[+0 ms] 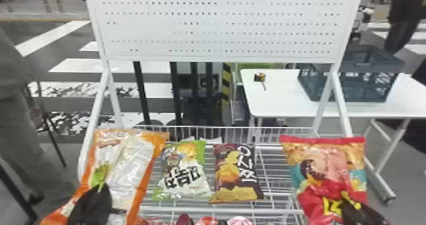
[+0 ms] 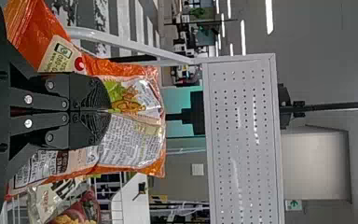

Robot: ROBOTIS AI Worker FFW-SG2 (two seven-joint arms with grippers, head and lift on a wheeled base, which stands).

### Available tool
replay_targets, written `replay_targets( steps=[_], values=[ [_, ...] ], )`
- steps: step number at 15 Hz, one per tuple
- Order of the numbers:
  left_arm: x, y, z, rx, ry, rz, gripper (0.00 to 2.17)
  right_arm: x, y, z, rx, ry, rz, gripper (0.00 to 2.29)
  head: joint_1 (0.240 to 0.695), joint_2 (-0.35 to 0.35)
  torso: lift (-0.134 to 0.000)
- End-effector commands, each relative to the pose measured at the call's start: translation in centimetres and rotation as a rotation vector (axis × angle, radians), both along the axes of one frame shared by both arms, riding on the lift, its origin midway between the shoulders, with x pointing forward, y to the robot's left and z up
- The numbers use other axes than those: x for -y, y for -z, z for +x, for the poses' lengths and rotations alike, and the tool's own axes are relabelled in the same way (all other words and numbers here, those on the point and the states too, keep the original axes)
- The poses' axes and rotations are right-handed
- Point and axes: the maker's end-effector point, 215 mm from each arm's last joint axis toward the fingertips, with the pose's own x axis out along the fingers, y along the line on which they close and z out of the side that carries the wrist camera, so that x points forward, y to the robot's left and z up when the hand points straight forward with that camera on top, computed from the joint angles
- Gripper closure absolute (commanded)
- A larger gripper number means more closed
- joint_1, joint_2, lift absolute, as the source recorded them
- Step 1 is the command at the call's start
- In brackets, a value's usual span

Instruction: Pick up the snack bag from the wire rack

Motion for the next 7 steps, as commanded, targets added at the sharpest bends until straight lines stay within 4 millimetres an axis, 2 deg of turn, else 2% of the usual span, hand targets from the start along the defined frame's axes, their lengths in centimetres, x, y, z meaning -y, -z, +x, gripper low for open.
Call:
replay_targets(
  steps=[1, 7],
  values=[
    [-0.05, -0.08, 0.05, 0.002, -0.001, 0.001, 1.76, -0.04, -0.04, -0.01, 0.001, -0.001, 0.001, 2.16, 0.499, 0.000, 0.000],
    [-0.33, -0.27, 0.21, 0.007, -0.004, -0.002, 1.76, -0.17, 0.07, -0.06, -0.001, -0.010, 0.012, 2.16, 0.499, 0.000, 0.000]
  ],
)
